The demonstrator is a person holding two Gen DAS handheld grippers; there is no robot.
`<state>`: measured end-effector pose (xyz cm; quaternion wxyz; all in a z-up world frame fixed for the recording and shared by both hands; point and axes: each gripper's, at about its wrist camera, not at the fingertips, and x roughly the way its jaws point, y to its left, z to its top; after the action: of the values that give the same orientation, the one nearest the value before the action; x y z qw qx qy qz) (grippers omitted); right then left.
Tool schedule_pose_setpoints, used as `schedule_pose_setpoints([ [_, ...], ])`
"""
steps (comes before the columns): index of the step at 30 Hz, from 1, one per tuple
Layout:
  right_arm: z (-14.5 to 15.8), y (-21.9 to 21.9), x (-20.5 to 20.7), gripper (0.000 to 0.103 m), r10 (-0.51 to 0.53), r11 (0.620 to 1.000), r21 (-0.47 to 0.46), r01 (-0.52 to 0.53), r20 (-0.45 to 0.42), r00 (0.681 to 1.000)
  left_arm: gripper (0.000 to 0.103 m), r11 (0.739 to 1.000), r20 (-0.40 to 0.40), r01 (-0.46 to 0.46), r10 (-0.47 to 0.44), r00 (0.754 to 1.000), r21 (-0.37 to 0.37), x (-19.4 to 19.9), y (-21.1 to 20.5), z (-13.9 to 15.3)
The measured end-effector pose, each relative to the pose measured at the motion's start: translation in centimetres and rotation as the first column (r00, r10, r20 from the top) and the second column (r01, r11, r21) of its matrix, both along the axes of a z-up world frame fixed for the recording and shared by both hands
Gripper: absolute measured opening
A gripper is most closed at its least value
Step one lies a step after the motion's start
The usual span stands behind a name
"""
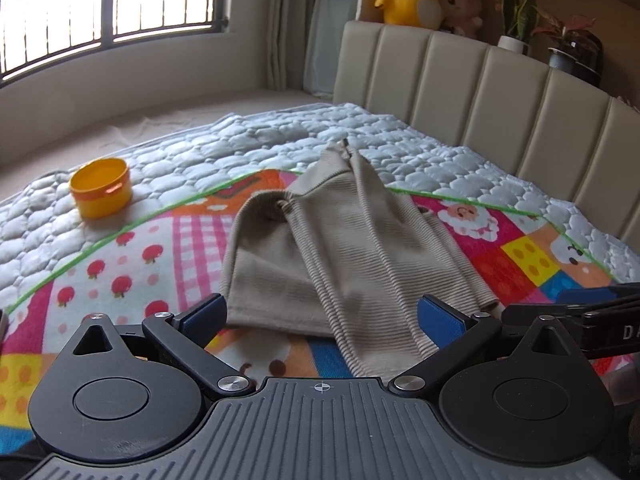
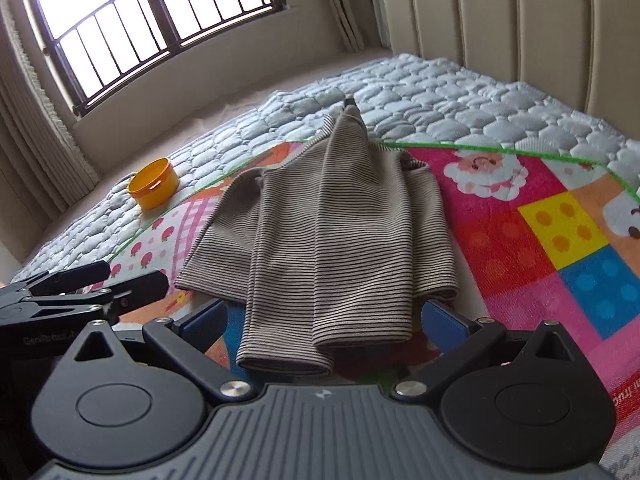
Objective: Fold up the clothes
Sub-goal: 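Lower both tools toward the shirt hem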
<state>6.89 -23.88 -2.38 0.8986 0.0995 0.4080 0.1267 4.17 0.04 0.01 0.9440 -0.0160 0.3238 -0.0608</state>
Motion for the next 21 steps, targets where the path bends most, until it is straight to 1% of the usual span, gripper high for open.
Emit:
schedule_pose_setpoints([
  [1, -0.4, -0.3, 1.3, 0.103, -0.012, 1.000, -0.009, 0.012, -0.017, 1.000, 0.103, 1.000, 0.003, 0.018, -0.018, 1.000, -0.002, 1.0, -0.2, 0.2],
  [3, -1.2, -0.9, 3.8, 0.103, -0.039, 0.999, -0.016, 0.038, -0.051, 0.998, 0.103, 0.998, -0.010, 0.048, -0.048, 0.999, -0.032, 3.3, -0.2, 0.0],
  [6, -3.3, -2.5, 8.1, 0.103, -0.085, 0.996, 0.024, 0.088, -0.127, 0.988, 0.103, 0.992, -0.064, 0.067, -0.074, 0.995, -0.110, 7.8, 0.1, -1.5],
  [9, -5.8, -3.7, 11.7, 0.103, -0.138, 0.984, 0.089, 0.155, -0.179, 0.974, 0.103, 0.969, -0.147, 0.062, -0.099, 0.984, -0.238, 11.7, 1.2, -4.0],
  [12, -7.9, -3.8, 14.9, 0.103, -0.152, 0.976, 0.127, 0.179, -0.200, 0.968, 0.103, 0.950, -0.217, 0.025, -0.097, 0.971, -0.313, 14.5, 2.6, -6.8],
  [14, -9.0, -3.0, 16.9, 0.103, -0.133, 0.981, 0.112, 0.156, -0.186, 0.973, 0.103, 0.962, -0.235, 0.003, -0.069, 0.970, -0.273, 15.6, 3.3, -7.7],
  [16, -10.3, -2.0, 18.5, 0.103, -0.112, 0.991, 0.047, 0.122, -0.170, 0.979, 0.103, 0.973, -0.250, -0.018, -0.041, 0.967, -0.230, 16.8, 3.9, -8.6],
  [18, -10.8, -1.1, 18.6, 0.103, -0.104, 0.995, -0.008, 0.104, -0.125, 0.987, 0.103, 0.982, -0.258, -0.051, 0.002, 0.966, -0.183, 17.6, 4.9, -9.0],
  [21, -10.8, -0.5, 17.9, 0.103, -0.096, 0.995, -0.043, 0.093, -0.091, 0.991, 0.103, 0.968, -0.252, -0.060, -0.003, 0.968, -0.244, 18.3, 6.6, -8.8],
])
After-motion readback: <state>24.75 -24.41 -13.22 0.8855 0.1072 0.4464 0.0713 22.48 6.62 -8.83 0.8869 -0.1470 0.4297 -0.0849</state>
